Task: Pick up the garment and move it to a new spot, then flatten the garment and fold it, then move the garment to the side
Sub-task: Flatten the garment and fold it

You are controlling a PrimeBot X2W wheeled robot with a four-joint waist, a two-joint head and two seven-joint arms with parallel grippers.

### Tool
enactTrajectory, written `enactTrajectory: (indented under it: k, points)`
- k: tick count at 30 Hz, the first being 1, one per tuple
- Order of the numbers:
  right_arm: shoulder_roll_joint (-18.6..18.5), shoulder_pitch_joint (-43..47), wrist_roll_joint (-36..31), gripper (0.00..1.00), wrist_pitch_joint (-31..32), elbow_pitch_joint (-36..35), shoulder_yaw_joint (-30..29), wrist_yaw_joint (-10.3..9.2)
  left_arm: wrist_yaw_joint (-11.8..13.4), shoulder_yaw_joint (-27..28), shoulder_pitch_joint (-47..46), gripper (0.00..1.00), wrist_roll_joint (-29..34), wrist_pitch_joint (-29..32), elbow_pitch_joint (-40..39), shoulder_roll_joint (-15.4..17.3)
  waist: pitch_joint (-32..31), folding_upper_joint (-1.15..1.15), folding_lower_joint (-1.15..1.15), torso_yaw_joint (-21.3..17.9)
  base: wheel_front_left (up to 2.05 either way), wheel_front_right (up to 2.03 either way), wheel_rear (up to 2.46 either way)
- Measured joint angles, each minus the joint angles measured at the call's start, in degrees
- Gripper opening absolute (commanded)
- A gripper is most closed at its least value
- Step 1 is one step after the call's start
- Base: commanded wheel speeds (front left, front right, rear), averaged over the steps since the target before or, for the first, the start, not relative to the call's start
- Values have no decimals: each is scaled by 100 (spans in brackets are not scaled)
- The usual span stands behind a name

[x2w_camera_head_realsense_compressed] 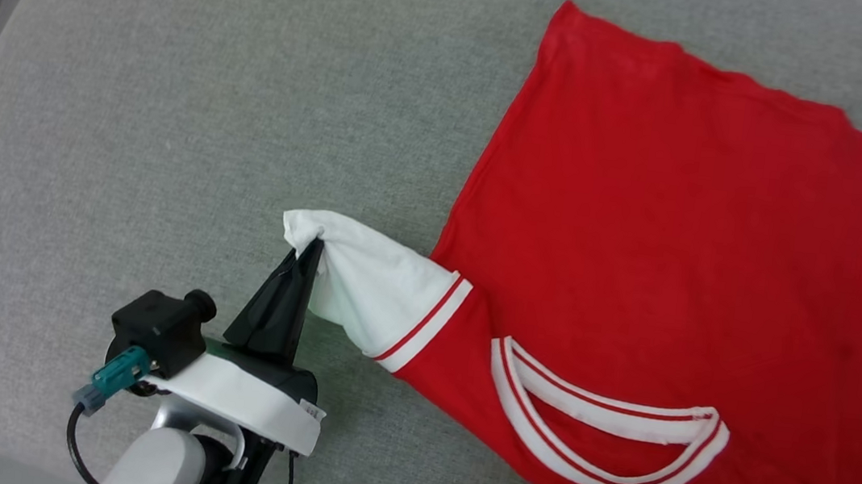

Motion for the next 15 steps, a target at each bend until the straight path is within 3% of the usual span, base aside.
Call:
enactTrajectory:
  k: [8,9,10,11,15]
  points:
    - [-60,-302,-209,100,689,477,-3,0,-91,-81,-198,0,7,-99,135,-19,289,0,-1,196,0,0,0]
    - [-76,-324,-209,88,810,522,-20,0,-92,-94,-201,0,5,-103,159,-23,293,0,-1,202,0,0,0]
    - [-74,-338,-205,36,873,549,-62,1,-98,-99,-203,0,-9,-105,186,-30,291,0,-2,205,0,0,0]
    - [-71,-340,-208,0,921,565,-87,3,-100,-99,-204,0,-25,-124,214,-34,283,0,-1,205,0,0,0]
    - [-68,-313,-218,0,987,602,-79,1,-96,-79,-211,0,-38,-149,349,-40,181,0,-1,186,0,0,0]
